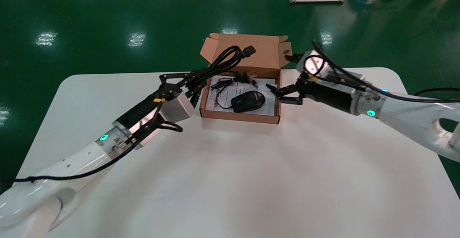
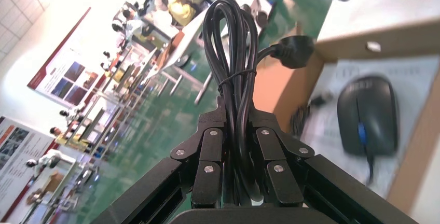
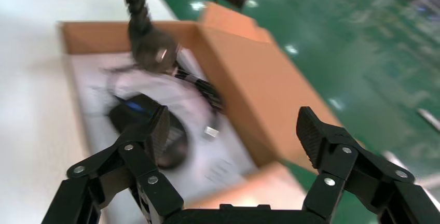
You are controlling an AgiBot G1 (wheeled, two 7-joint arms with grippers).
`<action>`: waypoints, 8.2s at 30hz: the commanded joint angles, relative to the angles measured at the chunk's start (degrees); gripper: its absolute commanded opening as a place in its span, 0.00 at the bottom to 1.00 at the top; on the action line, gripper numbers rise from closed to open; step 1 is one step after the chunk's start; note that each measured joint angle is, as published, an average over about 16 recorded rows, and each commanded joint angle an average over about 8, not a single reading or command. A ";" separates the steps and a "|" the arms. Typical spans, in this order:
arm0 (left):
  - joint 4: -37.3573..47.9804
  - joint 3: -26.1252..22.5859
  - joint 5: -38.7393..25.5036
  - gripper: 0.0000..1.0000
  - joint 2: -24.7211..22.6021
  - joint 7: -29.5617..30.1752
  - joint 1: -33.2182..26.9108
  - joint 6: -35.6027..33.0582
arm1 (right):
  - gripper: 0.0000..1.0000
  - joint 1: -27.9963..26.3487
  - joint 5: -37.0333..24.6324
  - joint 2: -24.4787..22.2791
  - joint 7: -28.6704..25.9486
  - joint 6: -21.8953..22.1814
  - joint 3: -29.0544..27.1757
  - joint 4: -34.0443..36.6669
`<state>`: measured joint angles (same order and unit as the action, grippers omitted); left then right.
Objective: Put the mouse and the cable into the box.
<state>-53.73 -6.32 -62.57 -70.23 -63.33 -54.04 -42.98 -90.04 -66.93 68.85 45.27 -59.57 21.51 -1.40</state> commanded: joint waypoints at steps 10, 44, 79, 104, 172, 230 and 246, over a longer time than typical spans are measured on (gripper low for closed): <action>24.07 -1.58 2.85 0.00 -7.42 -13.39 -11.72 -6.20 | 1.00 -0.82 1.72 -3.52 0.29 -0.36 -1.23 0.63; 37.92 -13.01 11.98 1.00 -6.97 -8.45 -20.37 -5.61 | 1.00 -1.22 2.35 -3.40 1.34 1.19 -1.66 0.59; 16.35 -12.16 17.30 1.00 9.56 30.91 -16.82 -22.94 | 1.00 9.69 15.70 -12.50 -15.67 -4.59 -6.58 -25.25; -9.04 -10.44 19.69 1.00 27.55 61.19 -10.30 -36.81 | 1.00 22.17 21.92 -26.67 -42.47 -18.90 -5.85 -56.43; -19.83 -9.71 20.77 1.00 35.22 74.07 -7.52 -42.70 | 1.00 28.39 25.01 -33.71 -55.74 -25.96 -5.50 -71.88; -19.81 -9.71 20.71 1.00 35.22 74.06 -7.52 -42.70 | 1.00 28.35 25.00 -33.68 -55.71 -25.95 -5.50 -71.81; -19.81 -9.71 20.72 1.00 35.22 74.06 -7.52 -42.70 | 1.00 28.35 25.00 -33.68 -55.71 -25.94 -5.50 -71.81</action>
<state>-73.54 -16.03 -41.85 -35.02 10.73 -61.56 -85.68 -61.69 -41.92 35.17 -10.45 -85.51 16.01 -73.21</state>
